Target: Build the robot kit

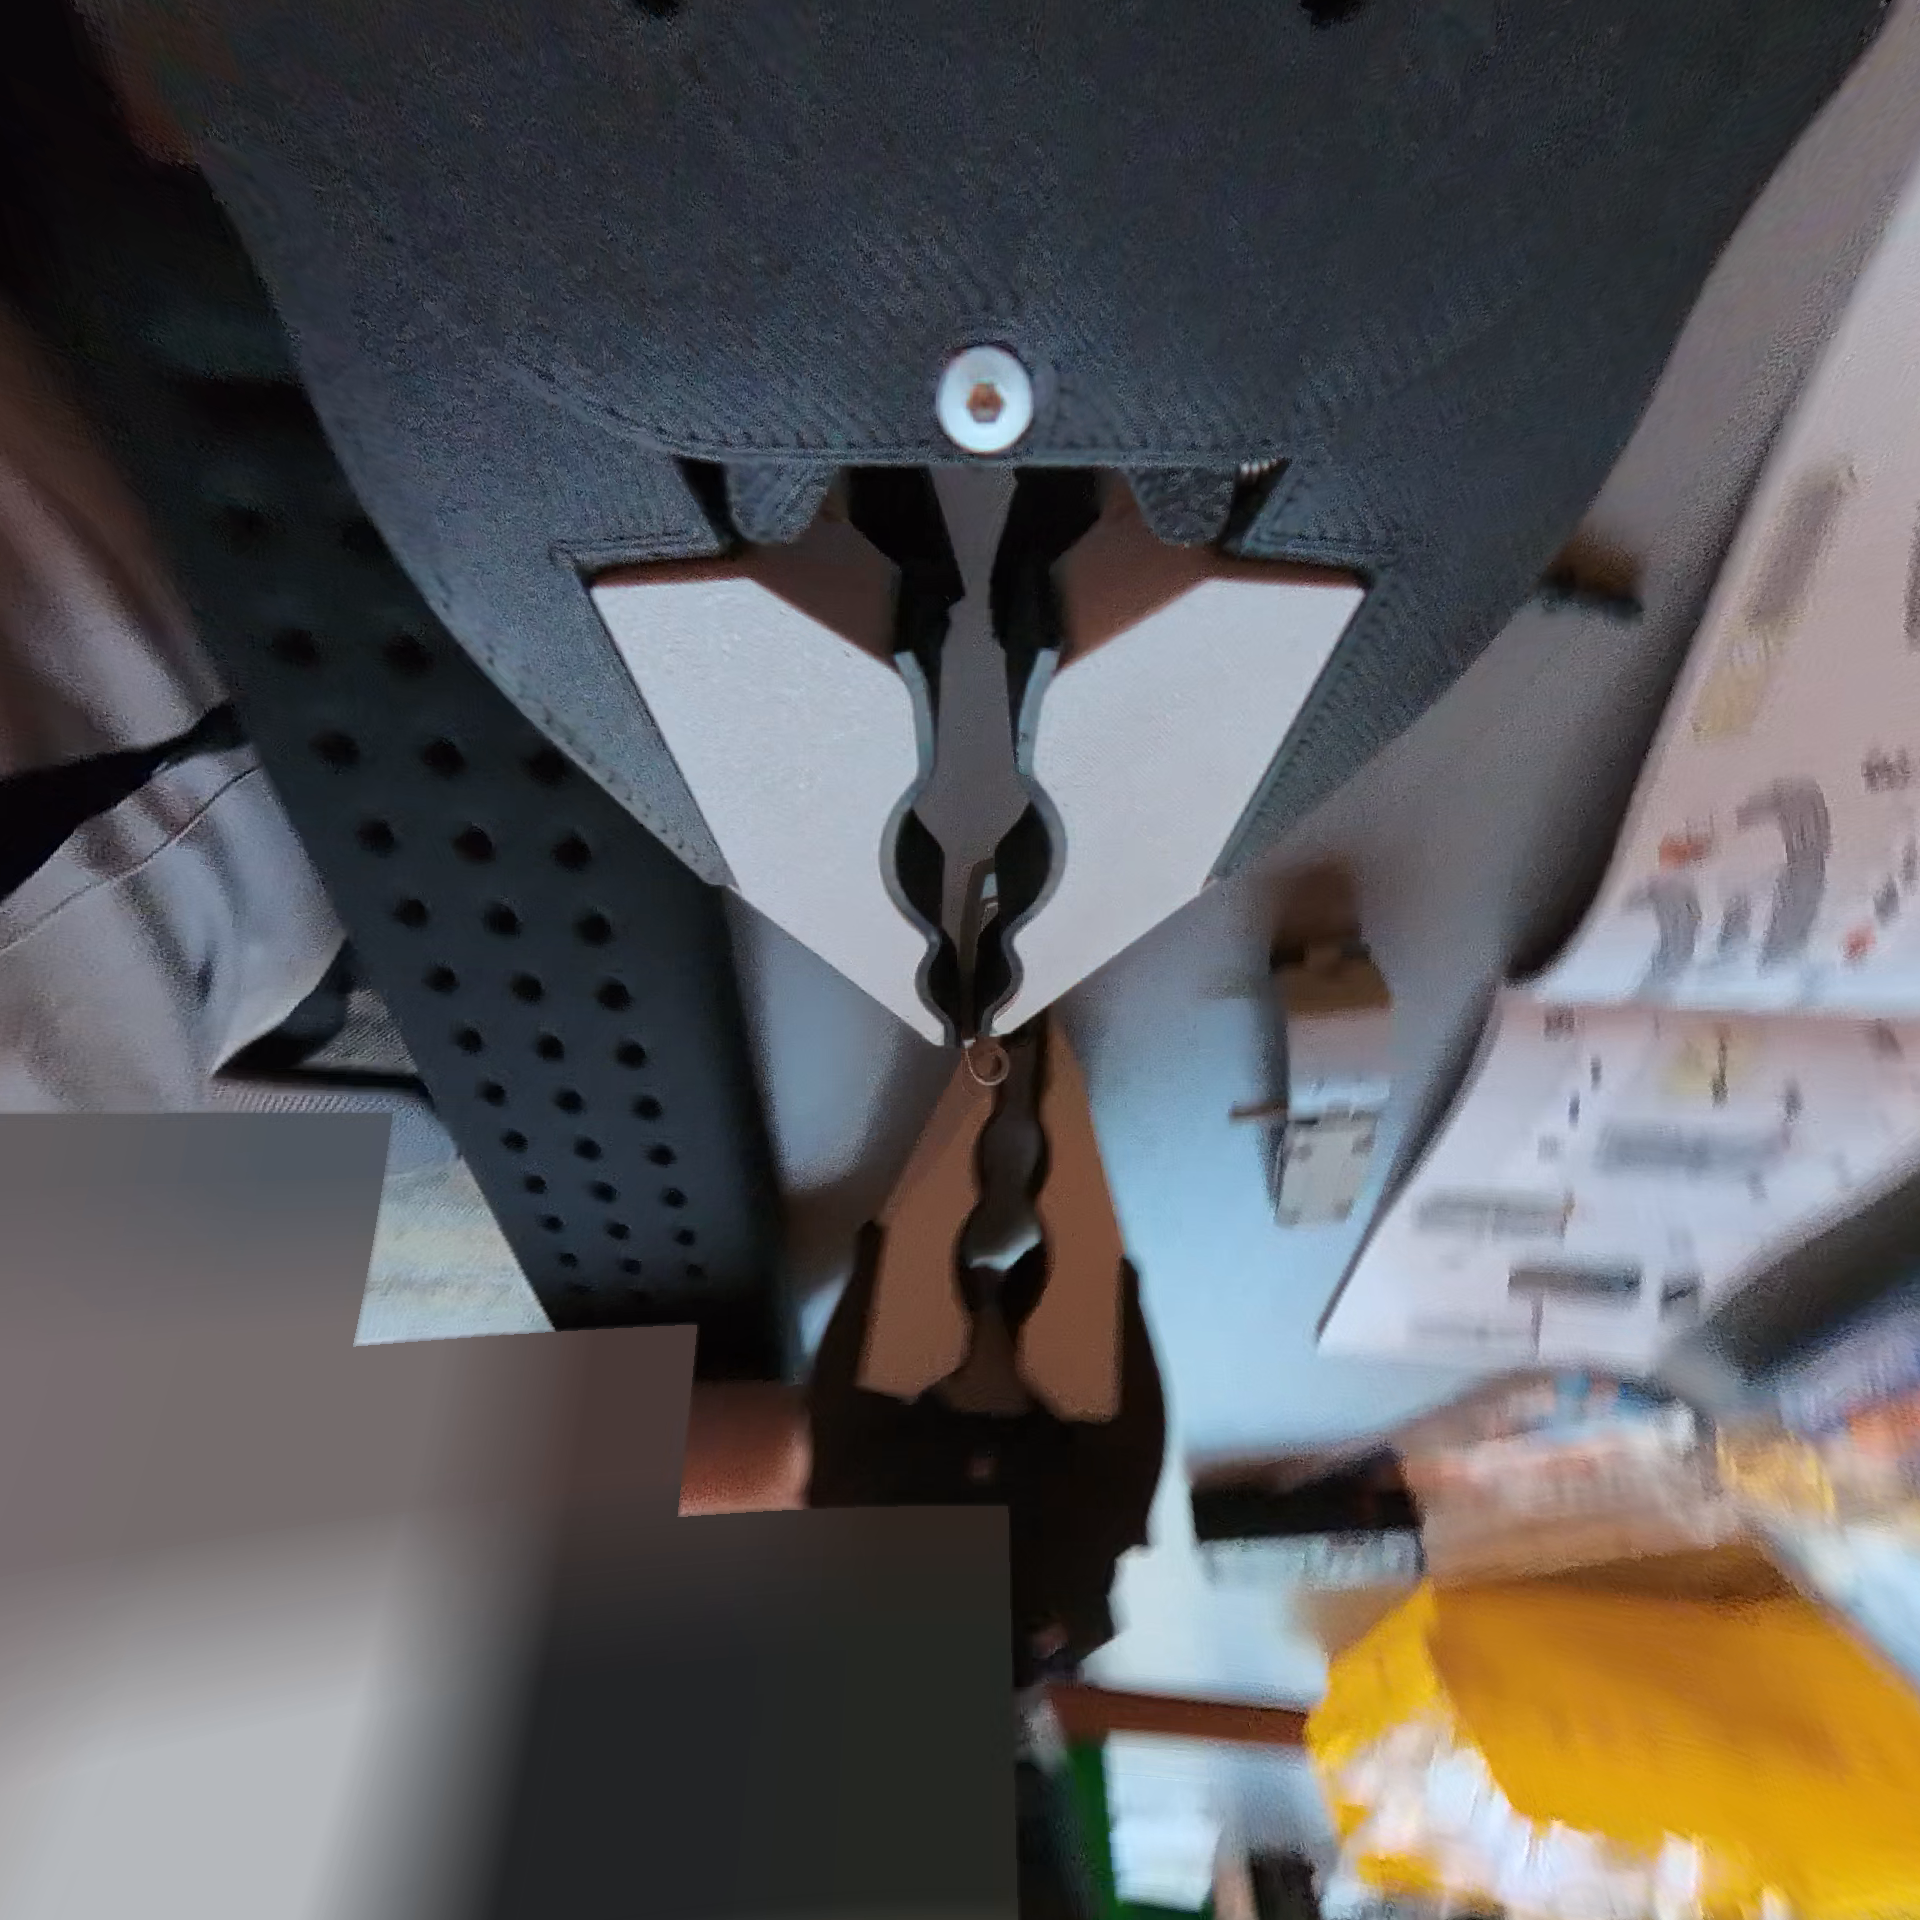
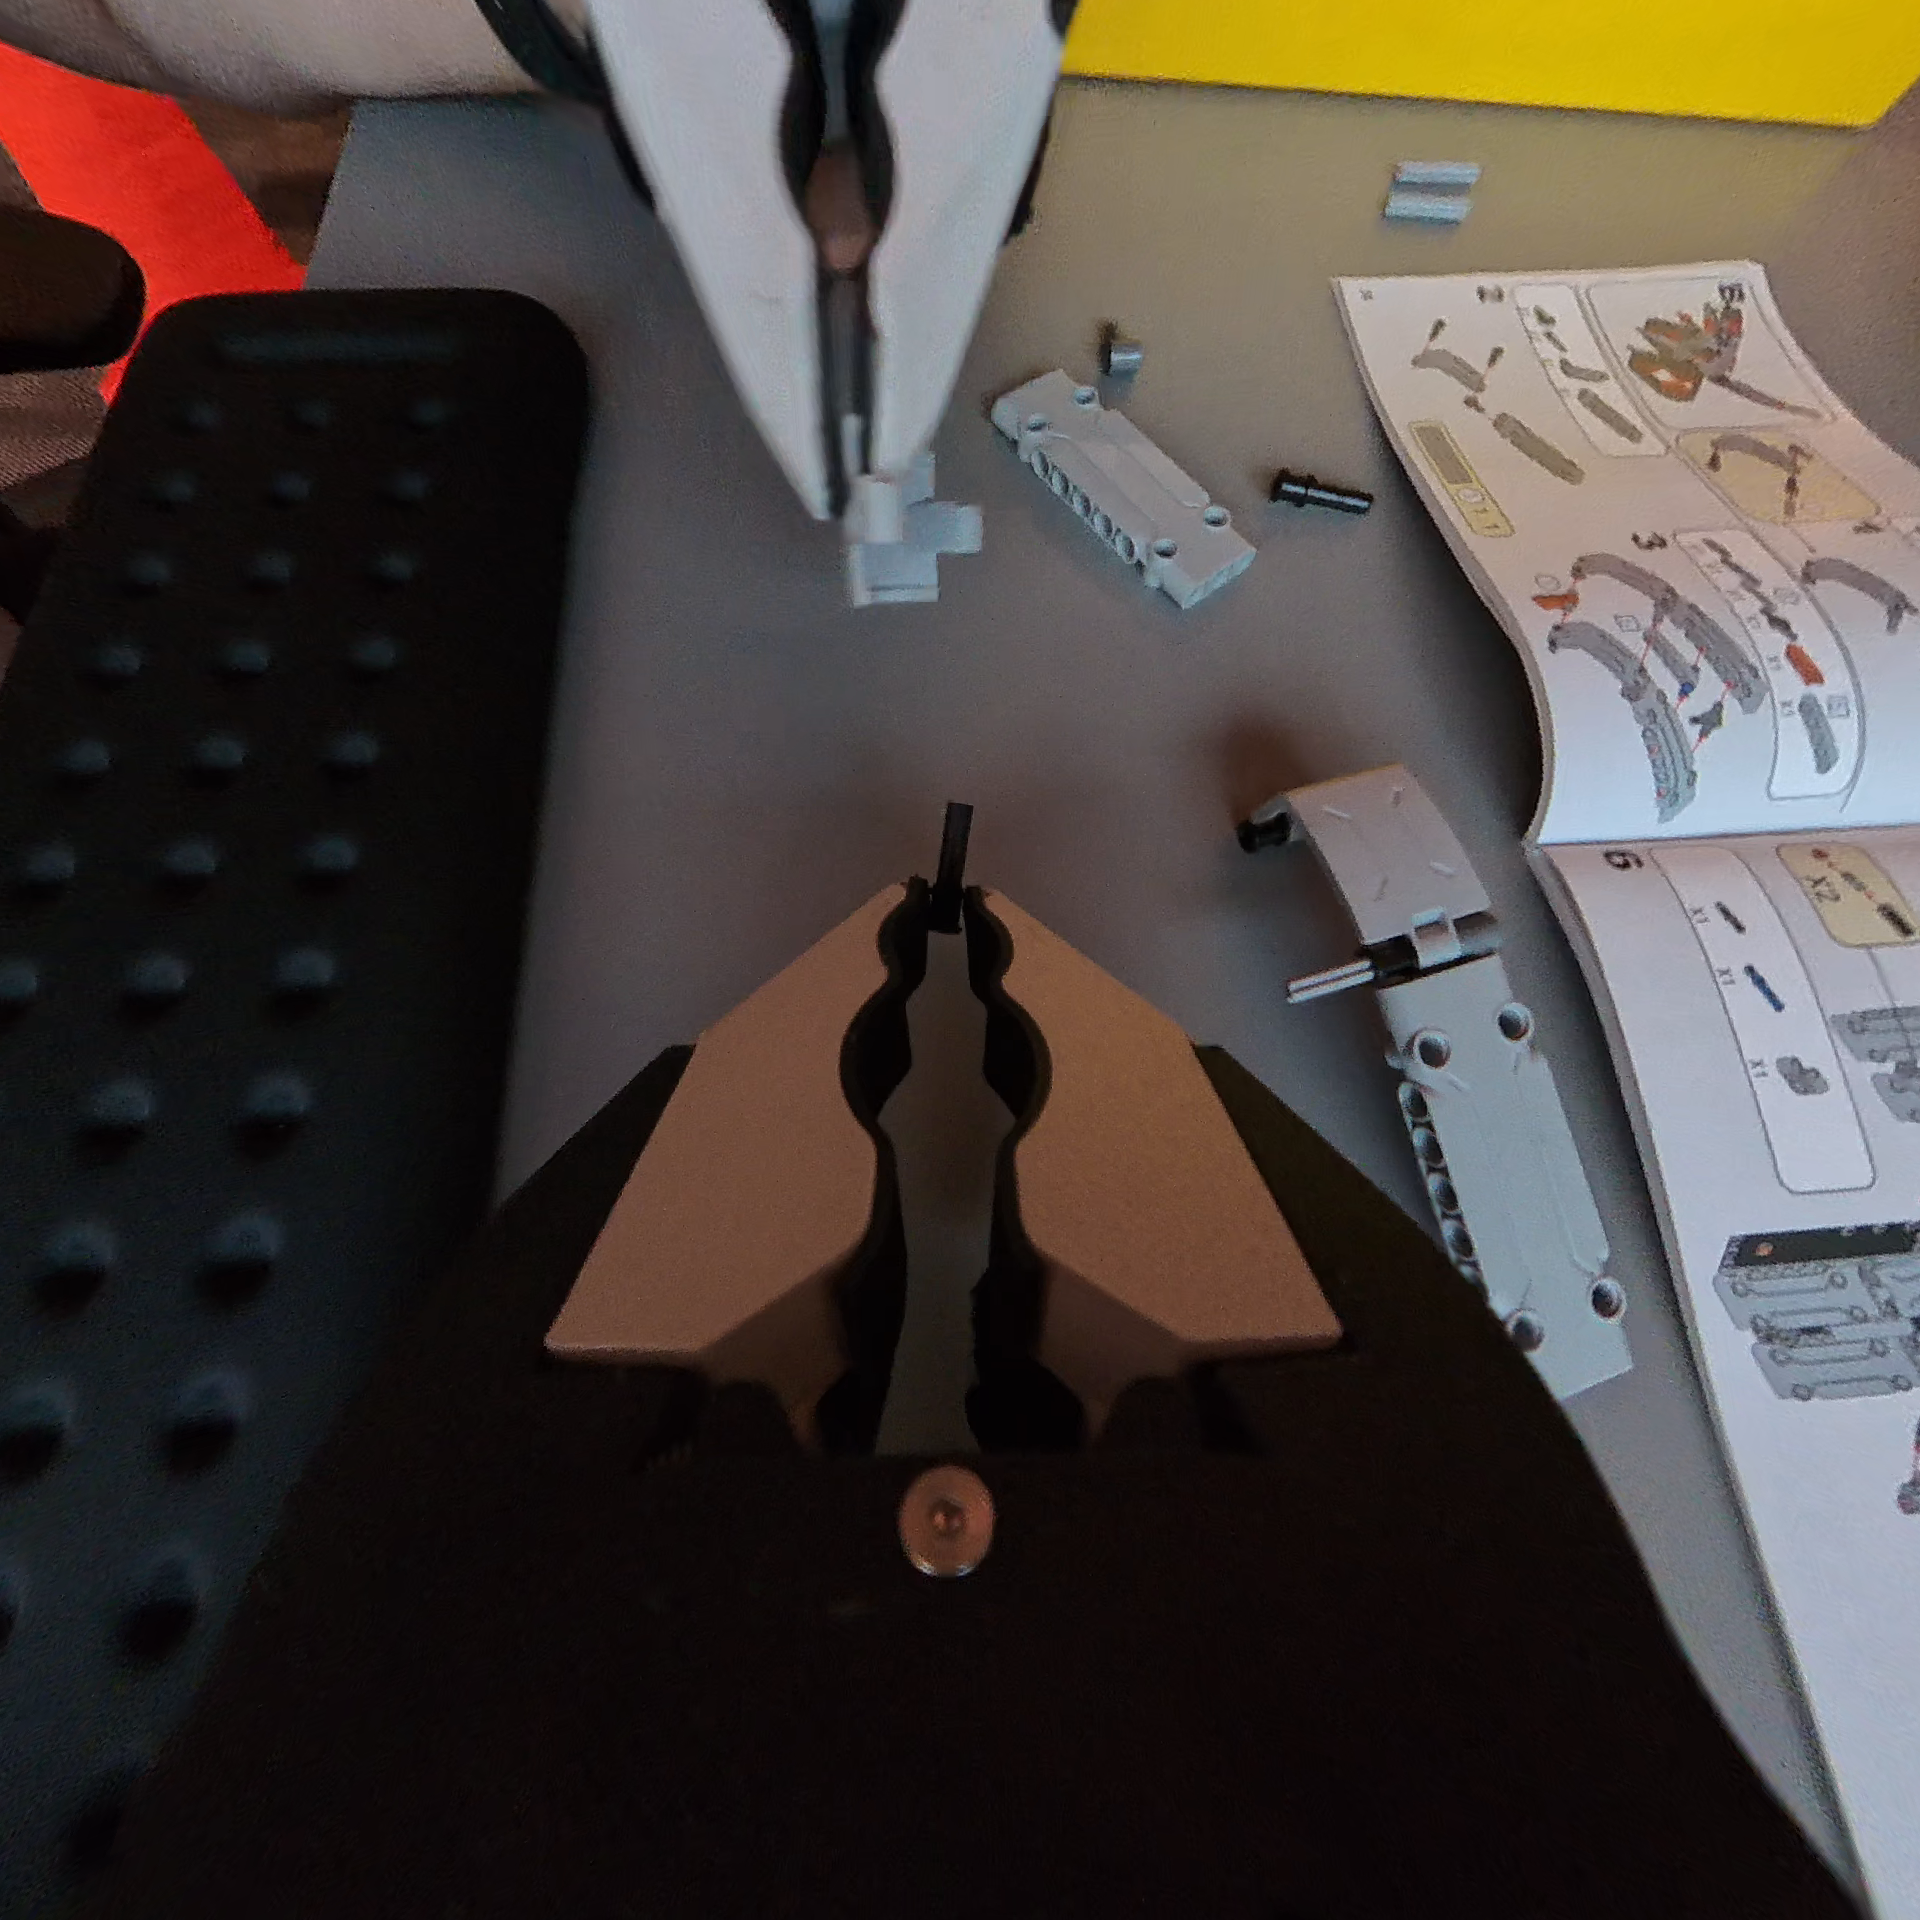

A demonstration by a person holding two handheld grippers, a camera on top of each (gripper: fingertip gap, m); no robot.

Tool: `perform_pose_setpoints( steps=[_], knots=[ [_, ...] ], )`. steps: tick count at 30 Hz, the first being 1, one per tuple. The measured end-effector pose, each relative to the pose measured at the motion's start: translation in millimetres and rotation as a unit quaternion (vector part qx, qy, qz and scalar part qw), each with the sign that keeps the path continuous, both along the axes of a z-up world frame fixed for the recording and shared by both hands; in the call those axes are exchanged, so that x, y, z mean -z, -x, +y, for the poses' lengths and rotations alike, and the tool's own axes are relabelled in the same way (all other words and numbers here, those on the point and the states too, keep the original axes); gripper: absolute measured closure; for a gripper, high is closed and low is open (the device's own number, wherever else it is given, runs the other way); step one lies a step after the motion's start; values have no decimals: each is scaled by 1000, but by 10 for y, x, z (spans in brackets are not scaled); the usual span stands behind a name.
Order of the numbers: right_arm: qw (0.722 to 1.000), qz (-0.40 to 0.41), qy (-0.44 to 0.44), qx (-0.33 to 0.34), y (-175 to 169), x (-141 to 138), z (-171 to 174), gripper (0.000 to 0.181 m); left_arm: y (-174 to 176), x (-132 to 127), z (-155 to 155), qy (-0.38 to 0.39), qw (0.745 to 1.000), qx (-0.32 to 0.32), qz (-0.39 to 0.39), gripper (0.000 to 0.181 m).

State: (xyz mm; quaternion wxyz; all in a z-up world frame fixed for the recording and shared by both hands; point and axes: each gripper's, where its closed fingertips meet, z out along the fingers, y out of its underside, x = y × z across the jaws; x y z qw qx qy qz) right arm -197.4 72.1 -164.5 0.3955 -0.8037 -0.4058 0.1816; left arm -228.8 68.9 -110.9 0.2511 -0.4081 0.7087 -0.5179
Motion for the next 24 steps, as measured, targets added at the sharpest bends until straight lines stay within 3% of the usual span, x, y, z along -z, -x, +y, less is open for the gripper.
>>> perform_pose_setpoints(
  steps=[3, 7, 9, 13, 15, 20, 24],
  knots=[
    [1000, -4, 29, 6, 4, 77, 11, 176, -23, 21, 215, 124, 986, -40, 101, 181],
    [1000, -7, 24, -10, 72, 82, 24, 166, 96, -84, 251, 298, 937, -5, 181, 181],
    [1000, 3, 5, -12, 98, 11, 61, 148, 164, -47, 278, 309, 929, 2, 205, 181],
    [987, 73, -135, -45, 363, -534, 123, 146, 295, -15, 152, 335, 906, 42, 256, 181],
    [977, 71, -188, -77, 547, -664, 93, 137, 346, 32, 81, 343, 894, 58, 283, 181],
    [976, 22, -179, -122, 758, -451, 81, 140, 374, 85, 46, 379, 868, 72, 312, 181],
    [975, 31, -170, -139, 844, -473, 57, 163, 404, 51, 22, 391, 861, 91, 313, 181]
  ],
)
